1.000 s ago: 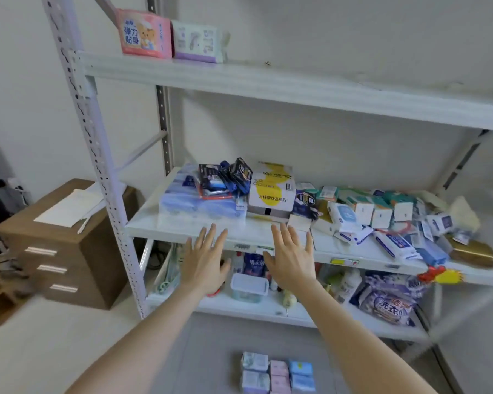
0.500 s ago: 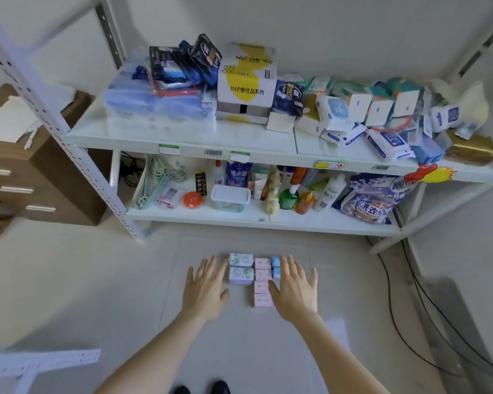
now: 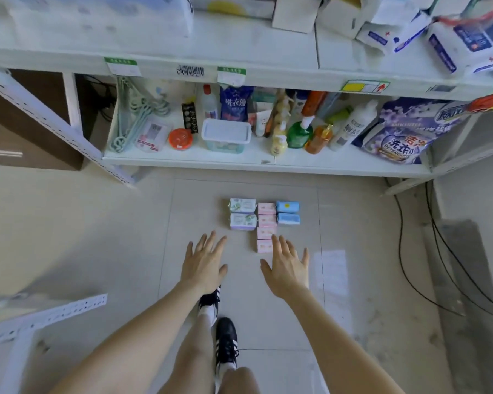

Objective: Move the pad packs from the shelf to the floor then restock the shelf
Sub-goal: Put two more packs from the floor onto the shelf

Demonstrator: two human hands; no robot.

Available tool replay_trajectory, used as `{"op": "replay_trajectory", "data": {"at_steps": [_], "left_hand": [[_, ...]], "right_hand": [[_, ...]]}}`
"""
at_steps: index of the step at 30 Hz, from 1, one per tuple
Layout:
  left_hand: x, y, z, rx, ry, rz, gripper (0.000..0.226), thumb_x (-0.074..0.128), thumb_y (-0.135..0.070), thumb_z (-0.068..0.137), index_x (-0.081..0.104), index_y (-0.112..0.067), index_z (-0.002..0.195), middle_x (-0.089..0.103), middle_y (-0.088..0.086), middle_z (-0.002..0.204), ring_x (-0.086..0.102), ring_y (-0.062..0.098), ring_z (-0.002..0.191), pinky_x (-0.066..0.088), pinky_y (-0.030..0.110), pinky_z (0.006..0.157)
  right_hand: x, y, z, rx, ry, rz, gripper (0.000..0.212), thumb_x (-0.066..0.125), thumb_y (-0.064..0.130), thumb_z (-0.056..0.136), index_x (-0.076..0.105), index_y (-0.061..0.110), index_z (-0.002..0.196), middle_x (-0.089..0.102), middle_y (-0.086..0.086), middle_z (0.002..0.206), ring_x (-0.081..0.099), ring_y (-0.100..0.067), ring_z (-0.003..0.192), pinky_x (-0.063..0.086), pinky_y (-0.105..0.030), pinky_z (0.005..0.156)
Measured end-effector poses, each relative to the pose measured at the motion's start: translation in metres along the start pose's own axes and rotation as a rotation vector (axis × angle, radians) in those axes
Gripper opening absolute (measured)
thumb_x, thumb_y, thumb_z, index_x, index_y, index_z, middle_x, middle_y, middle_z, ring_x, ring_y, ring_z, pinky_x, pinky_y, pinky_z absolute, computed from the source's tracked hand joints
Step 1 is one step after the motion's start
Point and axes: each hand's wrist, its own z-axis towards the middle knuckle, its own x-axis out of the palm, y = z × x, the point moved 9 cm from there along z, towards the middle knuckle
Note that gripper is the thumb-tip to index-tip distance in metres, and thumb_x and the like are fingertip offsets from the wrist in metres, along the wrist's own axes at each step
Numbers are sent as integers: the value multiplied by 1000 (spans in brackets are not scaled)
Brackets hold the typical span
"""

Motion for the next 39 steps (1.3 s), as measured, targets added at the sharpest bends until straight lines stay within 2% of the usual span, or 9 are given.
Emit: {"op": "replay_trajectory", "data": {"at_steps": [9, 20, 26, 34, 39], "left_hand": [[32, 59, 128, 14, 54, 86, 67, 38, -41, 99, 3, -25, 154, 1, 1, 163, 6, 22, 149, 9, 45, 120], [150, 81, 288, -21, 84, 14, 67, 40, -39, 98, 6, -24, 154, 4, 2, 162, 8, 23, 149, 13, 45, 120], [208, 94, 363, 21, 92, 46, 68, 44, -37, 97, 9, -22, 153, 8, 4, 162, 10, 24, 148, 16, 48, 118], [237, 107, 456, 88, 24, 42, 77, 52, -36, 93, 7, -23, 153, 15, 5, 160, 17, 27, 146, 19, 49, 117], [249, 108, 495, 153, 19, 63, 78, 54, -35, 92, 6, -26, 153, 13, 4, 161, 15, 26, 146, 19, 47, 117]], "right_hand": [[72, 10, 130, 20, 86, 53, 69, 27, 50, 98, 4, 18, 154, 5, -3, 162, 8, -20, 148, 1, -53, 116], [208, -11, 284, -17, 130, 43, 72, 36, 50, 96, 6, 18, 153, 9, -3, 162, 9, -19, 148, 0, -52, 117], [275, -27, 346, -22, 156, 29, 74, 41, 49, 95, 7, 19, 153, 7, -4, 162, 6, -20, 148, 2, -52, 117], [326, -39, 411, -72, 66, 22, 83, 60, 44, 85, 15, 18, 150, 15, -3, 160, 10, -21, 147, 6, -49, 118], [347, -39, 435, -124, 40, -23, 92, 74, 37, 75, 22, 14, 147, 23, -6, 155, 22, -25, 141, 20, -47, 115]]}}
